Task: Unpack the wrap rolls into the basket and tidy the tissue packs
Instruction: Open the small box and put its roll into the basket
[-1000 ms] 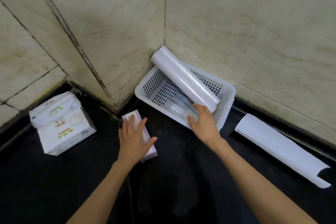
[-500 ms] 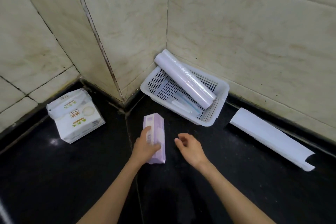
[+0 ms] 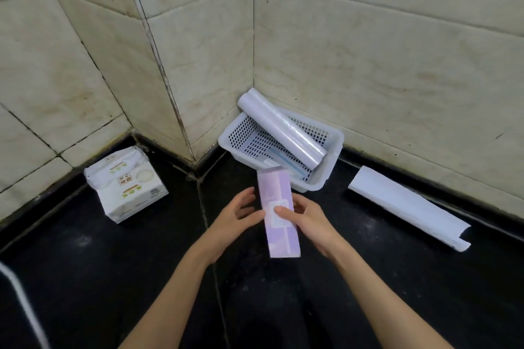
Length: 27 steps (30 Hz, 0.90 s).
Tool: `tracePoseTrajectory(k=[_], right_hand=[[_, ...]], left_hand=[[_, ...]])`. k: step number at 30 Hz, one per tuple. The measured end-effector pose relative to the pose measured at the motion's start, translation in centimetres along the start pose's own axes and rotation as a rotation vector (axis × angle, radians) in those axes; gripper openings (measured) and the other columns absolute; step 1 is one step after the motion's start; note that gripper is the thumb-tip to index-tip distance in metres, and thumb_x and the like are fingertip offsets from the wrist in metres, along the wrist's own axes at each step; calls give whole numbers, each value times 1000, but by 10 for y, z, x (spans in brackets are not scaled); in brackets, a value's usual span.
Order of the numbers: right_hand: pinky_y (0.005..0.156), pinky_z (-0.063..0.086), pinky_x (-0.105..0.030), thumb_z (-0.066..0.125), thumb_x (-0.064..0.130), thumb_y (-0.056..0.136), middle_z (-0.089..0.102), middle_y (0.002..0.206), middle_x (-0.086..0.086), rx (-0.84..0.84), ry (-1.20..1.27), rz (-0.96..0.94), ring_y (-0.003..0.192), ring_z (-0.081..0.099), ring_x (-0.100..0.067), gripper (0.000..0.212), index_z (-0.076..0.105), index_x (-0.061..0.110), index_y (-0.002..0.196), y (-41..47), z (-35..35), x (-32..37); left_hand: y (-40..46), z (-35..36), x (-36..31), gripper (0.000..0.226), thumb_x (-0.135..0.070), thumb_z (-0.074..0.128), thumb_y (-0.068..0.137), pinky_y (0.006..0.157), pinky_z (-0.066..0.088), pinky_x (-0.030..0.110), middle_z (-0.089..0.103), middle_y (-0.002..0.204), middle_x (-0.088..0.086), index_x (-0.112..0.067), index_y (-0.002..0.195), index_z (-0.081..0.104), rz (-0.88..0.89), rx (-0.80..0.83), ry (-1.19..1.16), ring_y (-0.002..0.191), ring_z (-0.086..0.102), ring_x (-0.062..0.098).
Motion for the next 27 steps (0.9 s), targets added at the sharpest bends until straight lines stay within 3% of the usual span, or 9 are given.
tracePoseTrajectory(k=[4, 7, 10, 13, 17, 21, 23, 25, 27], right_hand=[[86, 47, -25, 77, 26, 69, 56, 112, 5, -67, -232, -182, 100, 55, -7, 51, 49, 29, 112, -13, -7, 18], [84, 44, -21, 77, 34, 64, 52, 109, 11, -157, -326, -303, 101, 52, -3, 53, 46, 35, 107, -24, -11, 29], [85, 42, -21, 77, 35, 65, 48, 108, 12, -235, -436, -383, 100, 48, -4, 55, 44, 36, 109, -34, -18, 35], [90, 43, -34, 76, 32, 67, 49, 112, 4, -334, -672, -505, 103, 45, -14, 58, 48, 24, 117, -44, -23, 48], [93, 39, -34, 75, 41, 67, 50, 120, 2, -361, -843, -570, 106, 42, -14, 64, 47, 22, 121, -51, -21, 58], [99, 32, -31, 67, 49, 72, 48, 126, 5, -324, -886, -586, 113, 42, -12, 68, 41, 24, 129, -56, -16, 56], [96, 35, -29, 66, 47, 73, 49, 125, 6, -325, -879, -591, 112, 44, -12, 64, 41, 26, 127, -57, -15, 57], [93, 38, -26, 66, 45, 73, 50, 123, 7, -314, -856, -589, 111, 46, -10, 60, 42, 27, 125, -58, -17, 57], [92, 43, -27, 67, 44, 73, 50, 123, 8, -286, -847, -581, 111, 47, -10, 60, 42, 26, 125, -59, -18, 57]], left_hand=[[-4, 0, -43, 64, -42, 68, 73, 84, 45, 19, 48, 135, -6, -35, 129, 39, 157, -140, 40, 115, 51, 3], [-6, 10, -60, 74, -44, 70, 73, 87, 36, 15, 38, 133, -13, -35, 136, 33, 217, -150, 247, 119, 40, 3], [-8, 15, -65, 76, -41, 69, 75, 96, 34, 23, 34, 139, -12, -33, 140, 29, 242, -140, 334, 124, 34, 4], [-11, 16, -62, 72, -33, 67, 80, 106, 36, 31, 38, 145, -4, -30, 141, 29, 199, -125, 314, 131, 38, 12], [-15, 15, -63, 56, -23, 66, 82, 95, 45, 28, 55, 128, 4, -34, 131, 42, 228, -172, 219, 119, 52, 17], [-17, 13, -62, 55, -21, 66, 82, 99, 46, 32, 55, 130, 4, -34, 130, 43, 264, -168, 242, 120, 52, 16], [-19, 14, -63, 55, -23, 66, 82, 96, 46, 22, 55, 131, 2, -34, 131, 43, 285, -141, 239, 120, 52, 13], [-20, 15, -64, 54, -24, 65, 83, 84, 45, 6, 57, 128, 0, -32, 132, 44, 291, -112, 213, 116, 54, 8], [-22, 15, -65, 52, -23, 64, 83, 78, 45, 2, 60, 122, -1, -32, 131, 46, 297, -110, 207, 111, 57, 6]])
Point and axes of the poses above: each hand's wrist, its own y-axis towards the middle knuckle, its own z-axis out of the palm, x = y × z, the point moved 7 cm from there along y, towards the middle knuckle
